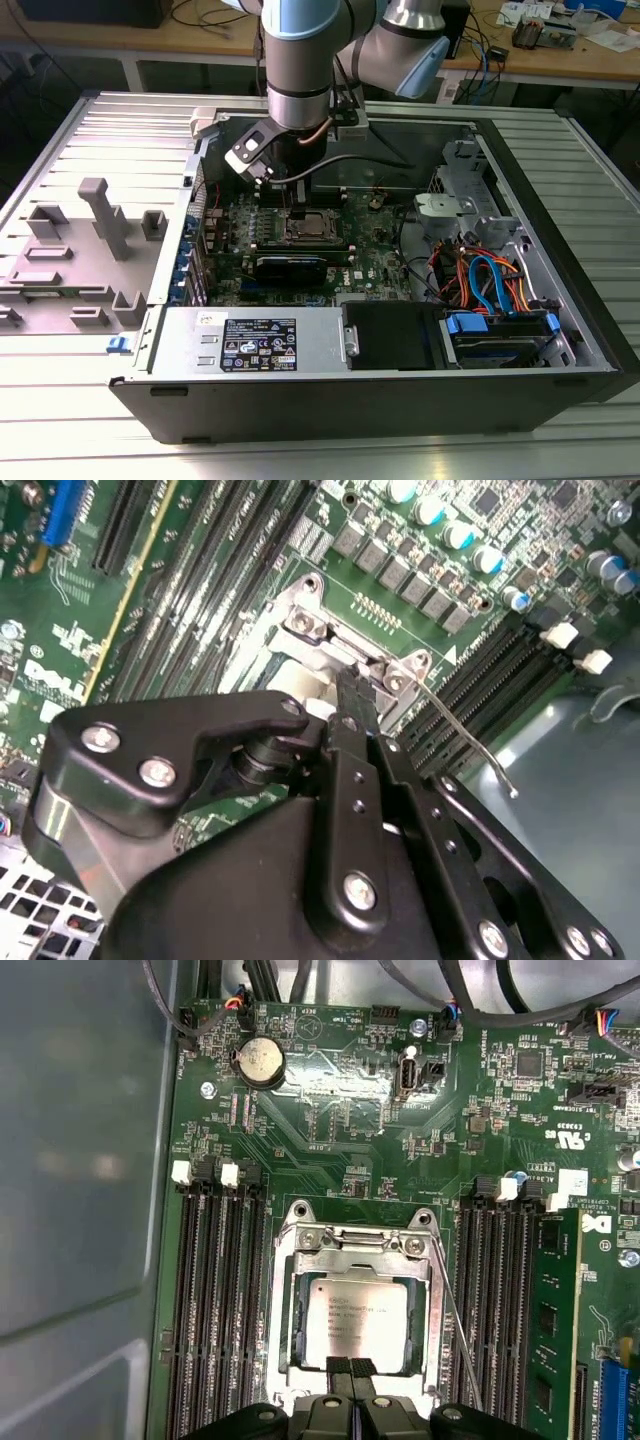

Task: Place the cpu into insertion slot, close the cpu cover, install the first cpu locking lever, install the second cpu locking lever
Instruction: 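Close the cpu cover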

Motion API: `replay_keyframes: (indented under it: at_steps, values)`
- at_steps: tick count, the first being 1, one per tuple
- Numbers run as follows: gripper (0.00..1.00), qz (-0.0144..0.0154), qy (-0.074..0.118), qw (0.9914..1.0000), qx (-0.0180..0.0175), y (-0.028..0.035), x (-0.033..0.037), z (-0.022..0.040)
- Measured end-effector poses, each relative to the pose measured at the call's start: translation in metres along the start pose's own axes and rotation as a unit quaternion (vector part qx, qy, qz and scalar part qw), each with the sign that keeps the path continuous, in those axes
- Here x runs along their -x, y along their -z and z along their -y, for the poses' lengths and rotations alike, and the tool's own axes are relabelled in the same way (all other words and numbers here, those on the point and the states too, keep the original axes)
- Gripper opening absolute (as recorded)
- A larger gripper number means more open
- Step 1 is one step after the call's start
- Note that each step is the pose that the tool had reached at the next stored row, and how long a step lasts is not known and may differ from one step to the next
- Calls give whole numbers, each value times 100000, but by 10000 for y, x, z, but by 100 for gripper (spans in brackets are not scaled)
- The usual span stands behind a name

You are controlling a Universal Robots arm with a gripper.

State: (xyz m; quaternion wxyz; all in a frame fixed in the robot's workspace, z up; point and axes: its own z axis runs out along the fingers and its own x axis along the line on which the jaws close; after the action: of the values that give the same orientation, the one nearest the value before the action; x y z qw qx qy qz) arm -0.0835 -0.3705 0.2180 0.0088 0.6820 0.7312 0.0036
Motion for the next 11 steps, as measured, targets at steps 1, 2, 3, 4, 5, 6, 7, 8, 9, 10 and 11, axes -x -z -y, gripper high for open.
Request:
replay_keyframes:
  at_steps: [1,2,3,4,5,6,7,8,9,10,11]
  values:
    - [11,16,0,100000,-7,0,0,0]
    - [11,21,2,100000,-8,0,0,-6]
    - [11,25,0,100000,-10,0,1,-18]
    - [11,22,0,100000,-10,-1,2,-35]
    - [11,18,-6,100000,-5,-2,4,-54]
    - [11,23,-7,100000,-9,-3,5,-73]
    - [11,11,-4,100000,-2,-5,6,-90]
    - [11,11,-4,100000,-2,-7,7,-101]
    - [11,18,0,100000,-7,-7,8,-121]
    - [11,22,-1,100000,-11,-8,9,-137]
    - [11,17,5,100000,-7,-9,11,-158]
